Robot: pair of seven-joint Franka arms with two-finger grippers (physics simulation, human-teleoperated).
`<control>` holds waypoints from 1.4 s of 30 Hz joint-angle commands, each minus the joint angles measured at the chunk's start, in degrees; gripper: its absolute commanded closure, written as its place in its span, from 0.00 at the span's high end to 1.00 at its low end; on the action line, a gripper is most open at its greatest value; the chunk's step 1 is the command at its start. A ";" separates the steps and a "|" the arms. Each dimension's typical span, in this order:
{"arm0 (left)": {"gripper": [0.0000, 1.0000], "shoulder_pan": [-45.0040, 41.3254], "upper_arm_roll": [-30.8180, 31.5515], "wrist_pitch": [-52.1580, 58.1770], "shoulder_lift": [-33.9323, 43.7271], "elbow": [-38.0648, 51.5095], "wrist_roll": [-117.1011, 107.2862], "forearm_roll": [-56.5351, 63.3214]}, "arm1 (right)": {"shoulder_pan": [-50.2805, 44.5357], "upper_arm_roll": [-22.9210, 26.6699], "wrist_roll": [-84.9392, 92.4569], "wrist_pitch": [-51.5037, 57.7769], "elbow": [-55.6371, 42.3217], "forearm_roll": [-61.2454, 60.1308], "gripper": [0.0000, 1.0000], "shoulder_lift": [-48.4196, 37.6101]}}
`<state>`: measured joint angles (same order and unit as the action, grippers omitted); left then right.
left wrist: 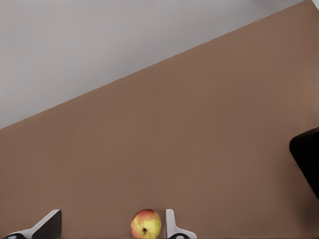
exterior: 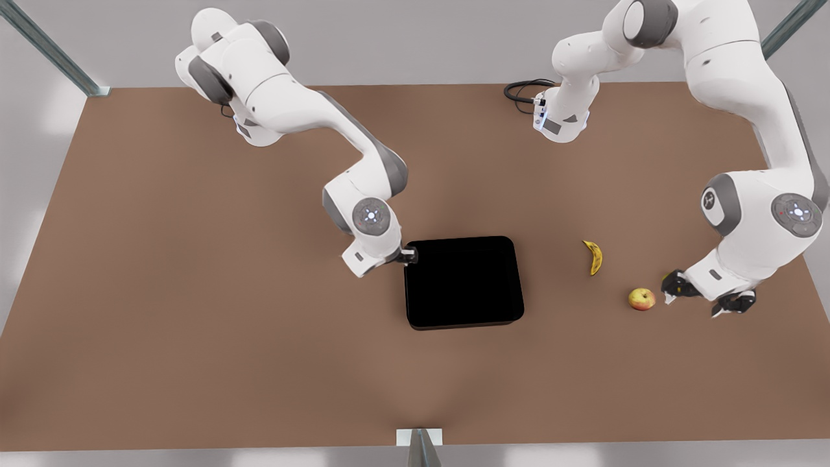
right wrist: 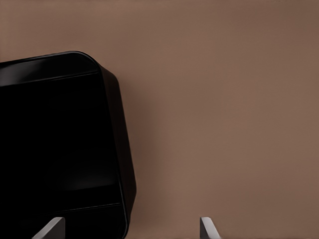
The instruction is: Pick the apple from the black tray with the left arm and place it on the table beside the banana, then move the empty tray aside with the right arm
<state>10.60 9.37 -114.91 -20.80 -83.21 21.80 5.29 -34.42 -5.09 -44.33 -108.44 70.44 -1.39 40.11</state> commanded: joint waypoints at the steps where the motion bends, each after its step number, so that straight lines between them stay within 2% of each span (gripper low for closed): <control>1: 1.00 0.04 1.53 22.98 1.54 2.97 -16.33 -8.44 | -0.12 0.00 -10.95 -5.46 -0.04 0.25 1.00 0.94; 4: 1.00 1.01 0.21 23.16 4.27 2.88 -15.38 -8.28 | -0.91 0.00 -11.39 -8.01 -0.13 0.16 1.00 1.64; 6: 1.00 0.74 0.57 21.58 3.40 2.88 -19.15 -6.97 | -1.00 0.00 -11.39 -9.50 -0.30 0.16 1.00 2.08; 7: 1.00 -1.37 1.09 18.94 3.22 3.41 -19.43 -1.87 | -1.44 0.00 -11.39 -11.53 -0.30 0.16 1.00 2.52; 8: 1.00 -1.10 0.57 18.32 3.30 3.06 -19.42 -1.60 | -1.52 0.00 -11.30 -12.67 -0.21 0.16 1.00 2.96; 10: 1.00 -0.75 0.48 17.62 4.80 0.33 -20.74 -2.39 | -1.88 0.00 -11.04 -13.73 -0.30 0.25 1.00 4.01; 22: 1.00 0.04 -1.28 19.90 4.54 3.49 -19.42 -3.53 | -3.02 0.17 -10.69 -22.78 -0.30 2.89 1.00 11.83; 38: 1.00 -0.05 -2.42 19.99 4.18 4.37 -19.42 -2.83 | -3.28 0.79 -10.60 -24.18 0.23 6.31 1.00 15.88; 39: 1.00 0.04 -2.42 20.08 4.18 4.37 -19.42 -2.83 | -3.28 0.79 -10.69 -24.63 0.23 6.23 0.99 16.14; 42: 1.00 0.04 -2.69 19.99 4.18 4.37 -19.42 -2.83 | -3.28 0.70 -11.21 -24.63 0.14 6.05 0.77 16.14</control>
<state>10.64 6.72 -94.94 -16.68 -78.87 4.25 2.42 -37.57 -4.34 -54.17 -132.61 70.48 4.90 56.05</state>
